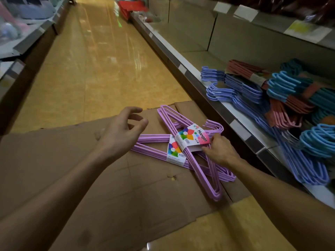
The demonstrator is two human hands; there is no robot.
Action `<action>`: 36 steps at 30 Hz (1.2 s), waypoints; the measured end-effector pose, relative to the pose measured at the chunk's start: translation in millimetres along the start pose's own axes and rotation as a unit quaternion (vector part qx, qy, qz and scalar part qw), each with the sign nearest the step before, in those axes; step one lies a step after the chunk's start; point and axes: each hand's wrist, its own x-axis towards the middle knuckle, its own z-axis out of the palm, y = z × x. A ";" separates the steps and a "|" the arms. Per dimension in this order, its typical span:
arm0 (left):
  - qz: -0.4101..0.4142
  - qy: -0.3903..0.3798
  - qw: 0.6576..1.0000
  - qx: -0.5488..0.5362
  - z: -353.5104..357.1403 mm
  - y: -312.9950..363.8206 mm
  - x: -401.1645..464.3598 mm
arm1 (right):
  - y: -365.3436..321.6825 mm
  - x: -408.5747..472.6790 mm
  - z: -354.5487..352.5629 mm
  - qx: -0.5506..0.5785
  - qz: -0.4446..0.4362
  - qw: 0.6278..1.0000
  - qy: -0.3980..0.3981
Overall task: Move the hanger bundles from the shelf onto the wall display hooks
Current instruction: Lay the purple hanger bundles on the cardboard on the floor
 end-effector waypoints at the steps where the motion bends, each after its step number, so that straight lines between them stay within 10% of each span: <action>1: 0.000 -0.006 1.000 0.000 5.9 -0.5 1.3 | 2.4 1.0 4.1 0.015 0.009 1.000 -0.008; 11: -0.008 -0.048 0.999 0.006 48.9 -11.6 3.3 | 28.0 7.0 41.2 0.037 0.103 0.988 -0.108; 21: -0.036 -0.074 0.997 -0.015 51.9 -25.0 -5.0 | 13.4 -0.3 50.8 0.292 0.124 0.948 -0.020; 36: -0.210 -0.111 0.944 -0.227 59.1 1.0 -17.2 | -61.3 -55.2 49.6 0.317 -0.021 0.947 0.036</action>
